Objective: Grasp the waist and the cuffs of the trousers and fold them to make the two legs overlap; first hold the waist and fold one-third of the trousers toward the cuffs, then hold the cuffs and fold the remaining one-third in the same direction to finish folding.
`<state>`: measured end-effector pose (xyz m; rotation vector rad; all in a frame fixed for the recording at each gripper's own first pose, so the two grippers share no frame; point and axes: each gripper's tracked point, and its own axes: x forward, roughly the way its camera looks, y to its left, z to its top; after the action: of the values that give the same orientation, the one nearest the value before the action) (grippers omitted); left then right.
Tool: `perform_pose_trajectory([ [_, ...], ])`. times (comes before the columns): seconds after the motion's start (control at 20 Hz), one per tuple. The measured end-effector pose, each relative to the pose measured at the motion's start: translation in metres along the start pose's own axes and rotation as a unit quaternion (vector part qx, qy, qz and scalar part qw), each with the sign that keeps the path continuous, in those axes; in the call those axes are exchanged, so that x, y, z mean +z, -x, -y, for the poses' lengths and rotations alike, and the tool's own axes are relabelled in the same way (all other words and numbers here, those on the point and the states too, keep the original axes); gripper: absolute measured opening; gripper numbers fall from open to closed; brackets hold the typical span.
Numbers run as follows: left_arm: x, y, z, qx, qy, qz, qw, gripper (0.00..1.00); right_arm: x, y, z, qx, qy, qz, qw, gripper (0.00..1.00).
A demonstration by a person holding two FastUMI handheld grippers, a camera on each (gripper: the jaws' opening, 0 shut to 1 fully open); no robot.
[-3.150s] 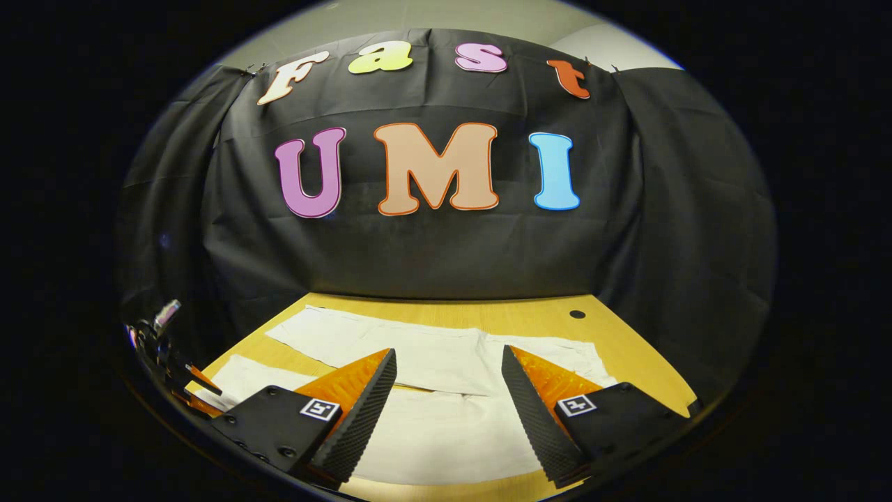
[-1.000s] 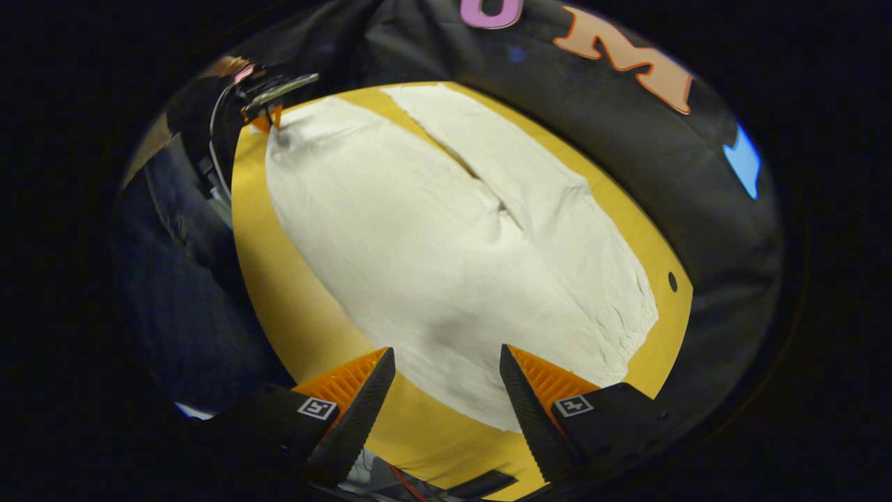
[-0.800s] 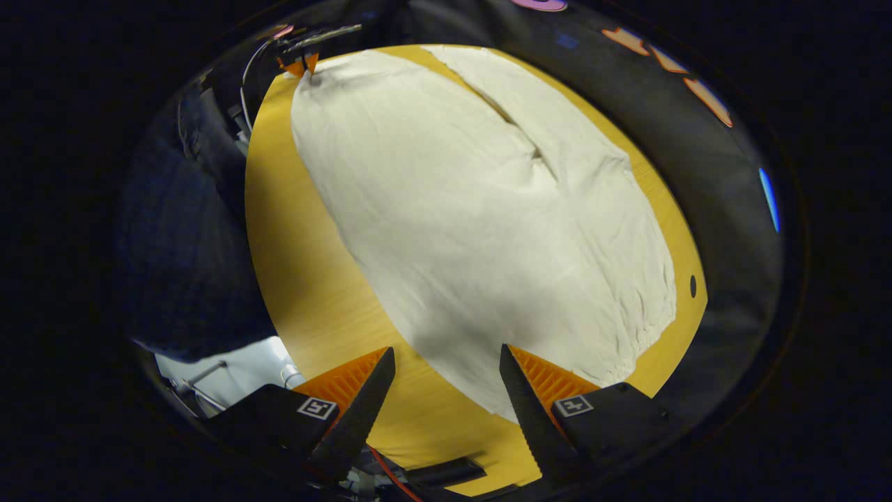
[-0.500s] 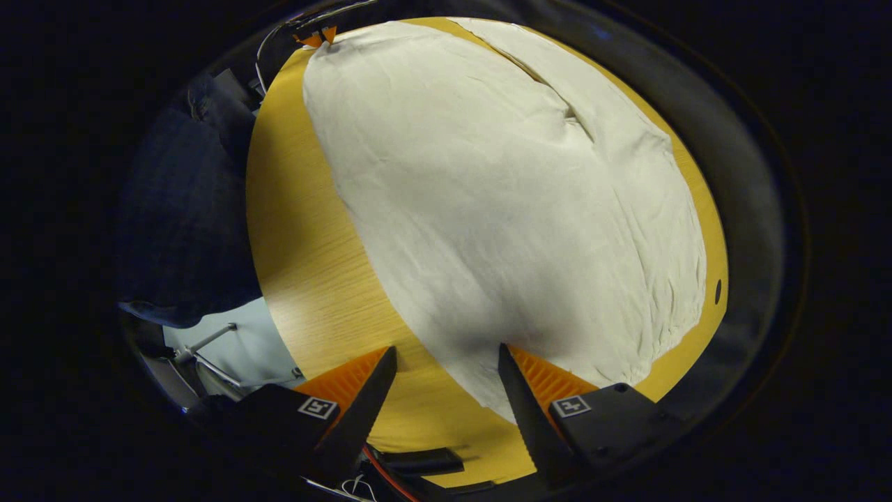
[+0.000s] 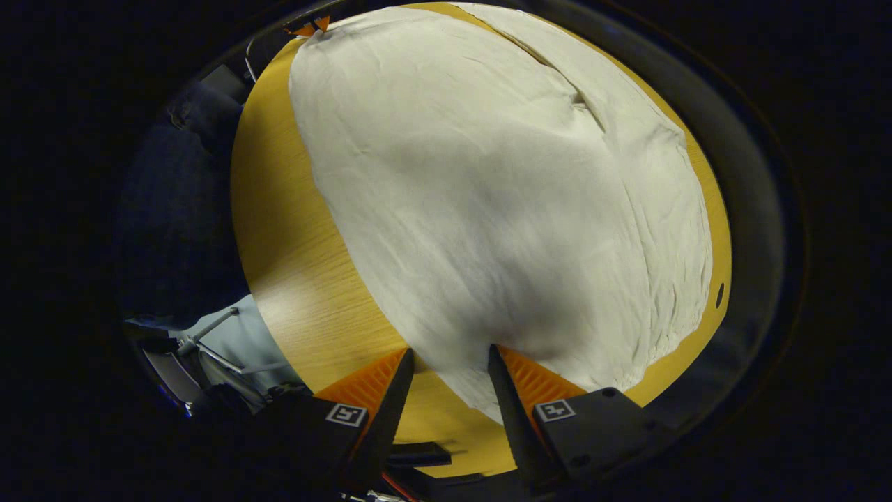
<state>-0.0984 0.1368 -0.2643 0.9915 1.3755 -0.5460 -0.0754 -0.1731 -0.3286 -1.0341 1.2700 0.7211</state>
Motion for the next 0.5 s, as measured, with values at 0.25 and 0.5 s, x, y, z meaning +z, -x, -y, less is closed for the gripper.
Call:
perform_pose_trajectory([
  [0.25, 0.0, -0.002, -0.001, 0.001, -0.006, -0.002, 1.0, 0.0, -0.001, -0.001, 0.013, -0.047, -0.003, -0.005, 0.999, 0.17],
  [0.5, 0.0, -0.003, -0.002, -0.001, -0.017, -0.005, 1.0, 0.0, -0.001, -0.002, 0.015, -0.047, -0.013, -0.006, 0.999, 0.1],
])
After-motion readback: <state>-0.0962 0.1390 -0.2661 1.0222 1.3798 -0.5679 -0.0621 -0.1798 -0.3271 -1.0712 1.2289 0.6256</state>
